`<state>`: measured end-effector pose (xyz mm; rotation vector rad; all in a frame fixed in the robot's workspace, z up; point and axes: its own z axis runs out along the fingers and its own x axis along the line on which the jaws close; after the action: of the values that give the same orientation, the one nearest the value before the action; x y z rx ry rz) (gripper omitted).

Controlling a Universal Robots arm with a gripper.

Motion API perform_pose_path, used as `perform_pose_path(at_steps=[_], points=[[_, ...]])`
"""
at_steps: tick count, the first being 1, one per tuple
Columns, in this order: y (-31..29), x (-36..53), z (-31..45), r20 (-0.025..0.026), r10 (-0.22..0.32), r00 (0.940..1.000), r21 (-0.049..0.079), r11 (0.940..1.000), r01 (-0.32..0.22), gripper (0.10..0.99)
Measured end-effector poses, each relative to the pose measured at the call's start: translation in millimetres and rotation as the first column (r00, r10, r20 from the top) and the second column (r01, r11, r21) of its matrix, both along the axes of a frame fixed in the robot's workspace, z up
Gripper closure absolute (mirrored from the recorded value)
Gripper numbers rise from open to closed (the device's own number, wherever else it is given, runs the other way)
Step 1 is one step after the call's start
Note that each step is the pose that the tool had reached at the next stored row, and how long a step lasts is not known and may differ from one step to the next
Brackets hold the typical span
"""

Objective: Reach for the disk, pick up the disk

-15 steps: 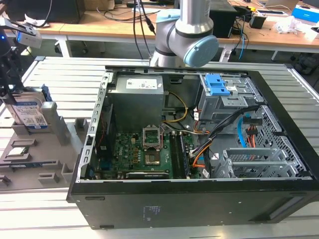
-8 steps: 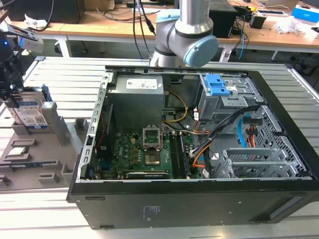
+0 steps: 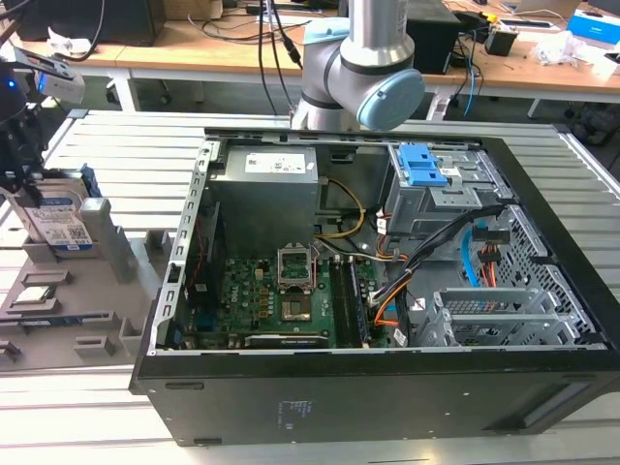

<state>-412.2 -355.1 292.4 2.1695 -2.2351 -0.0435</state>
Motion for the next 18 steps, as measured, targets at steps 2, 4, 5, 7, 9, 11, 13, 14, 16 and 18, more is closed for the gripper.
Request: perform_pose_path(at_steps=[2, 4, 5, 7, 9, 11, 13, 14, 16, 18], points=[[0.0, 0.0, -0.2, 0.0001, 0.0, 1.0, 0.0, 1.0, 0.0, 0.718], [0.0, 0.0, -0.4, 0.0001, 0.0, 1.0, 0.0, 1.0, 0.0, 0.718], [0.0, 0.0, -0.4, 0.0001, 0.0, 1.0, 0.0, 1.0, 0.0, 0.718], [0.0, 0.0, -0.7, 0.0001, 0.0, 1.0, 0.0, 1.0, 0.0, 0.718], [0.0, 0.0, -0.8, 0.0, 0.0, 1.0, 0.0, 1.0, 0.0, 0.718], [0.0, 0.0, -0.9, 0.0001, 0.0, 1.0, 0.0, 1.0, 0.0, 0.718], [0.0, 0.0, -0.9, 0.0, 0.0, 1.0, 0.0, 1.0, 0.0, 0.718], [0.0, 0.0, -1.0, 0.0001, 0.0, 1.0, 0.0, 1.0, 0.0, 0.718], [0.0, 0.1, -0.9, 0.0003, 0.0, 1.0, -0.001, 1.0, 0.0, 0.718], [0.2, 0.1, 1.3, 0.0006, 0.0, 1.0, -0.001, 1.0, 0.0, 0.718]])
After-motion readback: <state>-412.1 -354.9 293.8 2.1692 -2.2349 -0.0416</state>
